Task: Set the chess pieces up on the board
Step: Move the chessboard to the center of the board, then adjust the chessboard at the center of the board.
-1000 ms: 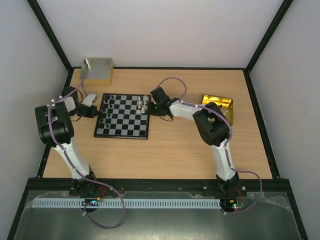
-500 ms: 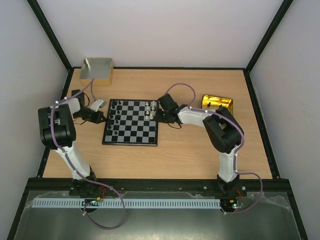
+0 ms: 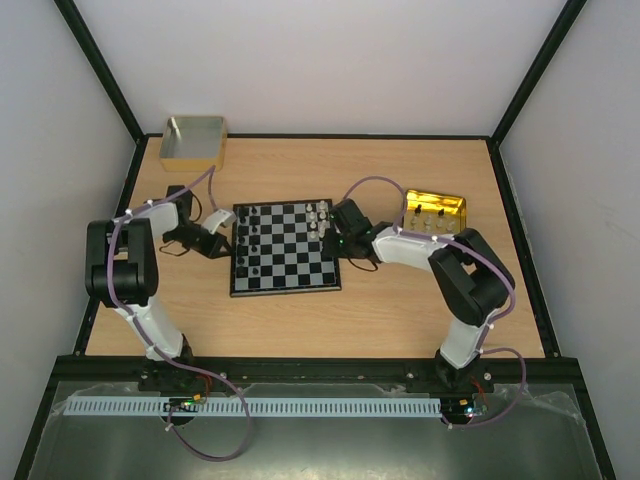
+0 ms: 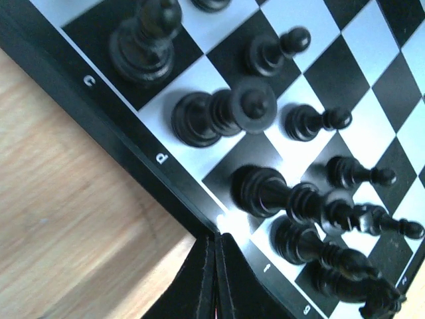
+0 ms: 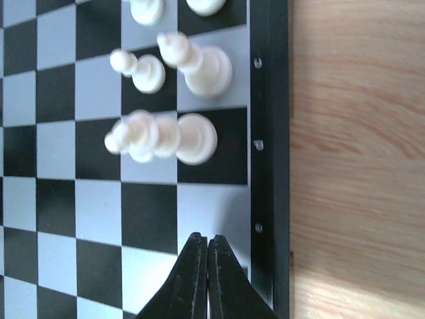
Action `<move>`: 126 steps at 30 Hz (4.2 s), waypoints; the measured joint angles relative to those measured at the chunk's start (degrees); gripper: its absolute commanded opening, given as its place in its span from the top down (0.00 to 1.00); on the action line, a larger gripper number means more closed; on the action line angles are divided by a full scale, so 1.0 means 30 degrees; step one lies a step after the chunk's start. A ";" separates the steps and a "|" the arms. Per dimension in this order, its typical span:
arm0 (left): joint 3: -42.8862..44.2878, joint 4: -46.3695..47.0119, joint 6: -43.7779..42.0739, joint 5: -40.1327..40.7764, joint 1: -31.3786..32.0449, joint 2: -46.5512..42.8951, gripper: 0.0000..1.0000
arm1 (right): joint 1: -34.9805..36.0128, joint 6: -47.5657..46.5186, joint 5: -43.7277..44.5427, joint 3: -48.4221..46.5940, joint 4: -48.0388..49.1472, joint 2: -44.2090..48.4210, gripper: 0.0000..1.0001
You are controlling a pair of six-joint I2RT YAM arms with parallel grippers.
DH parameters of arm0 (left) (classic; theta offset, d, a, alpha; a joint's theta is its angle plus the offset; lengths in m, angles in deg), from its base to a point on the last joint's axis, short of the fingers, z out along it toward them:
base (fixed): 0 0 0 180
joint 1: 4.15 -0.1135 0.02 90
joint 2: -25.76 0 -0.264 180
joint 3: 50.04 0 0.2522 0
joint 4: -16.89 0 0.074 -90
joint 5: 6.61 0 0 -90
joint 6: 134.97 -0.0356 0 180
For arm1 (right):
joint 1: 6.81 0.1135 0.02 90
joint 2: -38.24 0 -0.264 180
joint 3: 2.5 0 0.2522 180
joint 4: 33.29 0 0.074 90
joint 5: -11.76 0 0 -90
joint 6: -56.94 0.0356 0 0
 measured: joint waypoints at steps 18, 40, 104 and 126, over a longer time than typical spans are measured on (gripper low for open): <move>-0.0882 0.1552 0.0925 0.1078 0.0262 -0.0160 0.98 | -0.1275 -0.0109 0.1647 0.1151 -0.0925 0.1996 0.98; 0.9012 0.3541 0.6462 0.1115 -0.0823 0.6295 0.98 | -0.2259 0.0342 0.1807 -0.0605 -0.0670 -0.1253 0.98; 0.3861 0.5858 0.8306 -0.0641 0.1435 0.4488 0.98 | -0.0087 0.2069 0.1610 0.5523 0.0597 0.3810 0.98; -0.2244 0.2506 0.3410 0.0036 -0.0029 -0.0583 0.98 | -0.2106 0.1377 0.1902 0.3942 0.0036 0.2280 0.98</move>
